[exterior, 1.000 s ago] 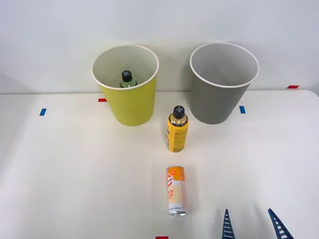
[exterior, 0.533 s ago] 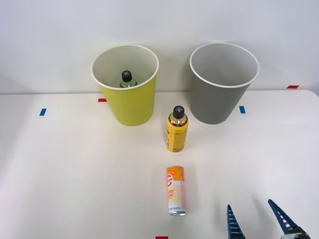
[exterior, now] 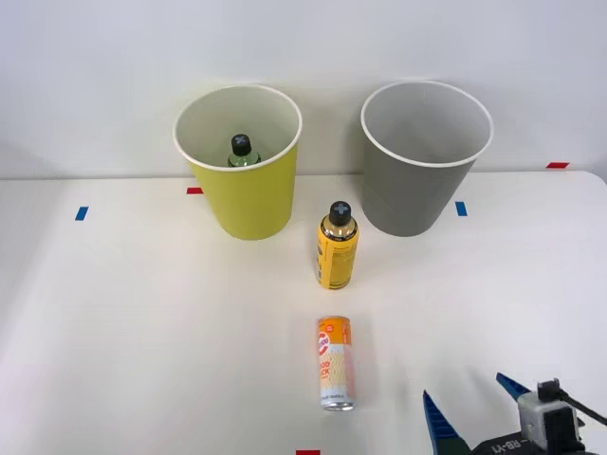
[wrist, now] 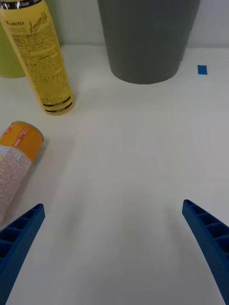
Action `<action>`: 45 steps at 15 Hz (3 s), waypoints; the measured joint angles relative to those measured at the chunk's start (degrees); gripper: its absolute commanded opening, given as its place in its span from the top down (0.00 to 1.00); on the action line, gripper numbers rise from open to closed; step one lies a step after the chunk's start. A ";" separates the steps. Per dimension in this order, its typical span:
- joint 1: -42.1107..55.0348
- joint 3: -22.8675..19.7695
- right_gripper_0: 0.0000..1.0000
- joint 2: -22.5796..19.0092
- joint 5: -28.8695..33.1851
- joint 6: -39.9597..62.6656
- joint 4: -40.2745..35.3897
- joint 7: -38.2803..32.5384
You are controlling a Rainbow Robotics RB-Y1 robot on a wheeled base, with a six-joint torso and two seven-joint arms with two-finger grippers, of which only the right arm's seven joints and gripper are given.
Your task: Put cans in the gray bin, plastic bottles in the light green bin
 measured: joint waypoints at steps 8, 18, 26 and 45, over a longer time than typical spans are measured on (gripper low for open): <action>-12.22 2.61 0.00 -5.01 -2.58 34.55 -11.54 -14.47; -39.97 3.23 0.00 -5.06 -21.77 67.96 -11.58 -24.55; -52.99 10.74 0.00 -2.87 -22.64 71.88 -4.78 -27.57; -63.29 12.75 0.00 15.69 -7.57 83.93 10.46 -21.34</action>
